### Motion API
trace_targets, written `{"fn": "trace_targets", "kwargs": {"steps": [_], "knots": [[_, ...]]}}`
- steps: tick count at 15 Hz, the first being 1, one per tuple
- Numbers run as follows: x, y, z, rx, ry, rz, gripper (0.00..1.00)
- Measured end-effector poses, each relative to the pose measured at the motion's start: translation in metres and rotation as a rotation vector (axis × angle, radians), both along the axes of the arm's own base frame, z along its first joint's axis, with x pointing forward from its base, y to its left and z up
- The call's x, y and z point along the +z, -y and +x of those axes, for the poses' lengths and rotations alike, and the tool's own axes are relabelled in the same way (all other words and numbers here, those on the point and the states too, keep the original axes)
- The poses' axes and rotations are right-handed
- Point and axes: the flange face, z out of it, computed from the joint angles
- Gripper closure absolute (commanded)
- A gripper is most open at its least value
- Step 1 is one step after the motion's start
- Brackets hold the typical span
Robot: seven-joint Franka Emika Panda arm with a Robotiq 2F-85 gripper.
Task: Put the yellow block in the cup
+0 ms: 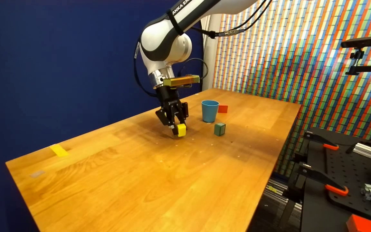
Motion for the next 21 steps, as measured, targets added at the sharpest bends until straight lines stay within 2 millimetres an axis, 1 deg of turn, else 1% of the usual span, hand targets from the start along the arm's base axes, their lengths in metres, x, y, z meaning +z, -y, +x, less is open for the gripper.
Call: {"fn": "trace_targets", "kwargs": {"steps": [2, 4, 6, 7, 9, 11, 14, 17, 20, 21], "knots": [[0.03, 0.037, 0.014, -0.069, 0.043, -0.031, 0.81], [0.067, 0.077, 0.025, -0.139, 0.094, -0.054, 0.81], [0.104, 0.111, 0.031, -0.2, 0.14, -0.068, 0.81], [0.119, 0.127, 0.032, -0.235, 0.156, -0.075, 0.81], [0.137, 0.155, 0.03, -0.31, 0.171, -0.08, 0.81], [0.139, 0.18, 0.025, -0.383, 0.159, -0.084, 0.81], [0.123, 0.207, 0.015, -0.469, 0.117, -0.091, 0.81], [0.107, 0.223, 0.005, -0.536, 0.076, -0.071, 0.81], [0.095, 0.231, -0.003, -0.585, 0.049, -0.046, 0.81], [0.091, 0.233, -0.006, -0.598, 0.038, -0.037, 0.73]]}}
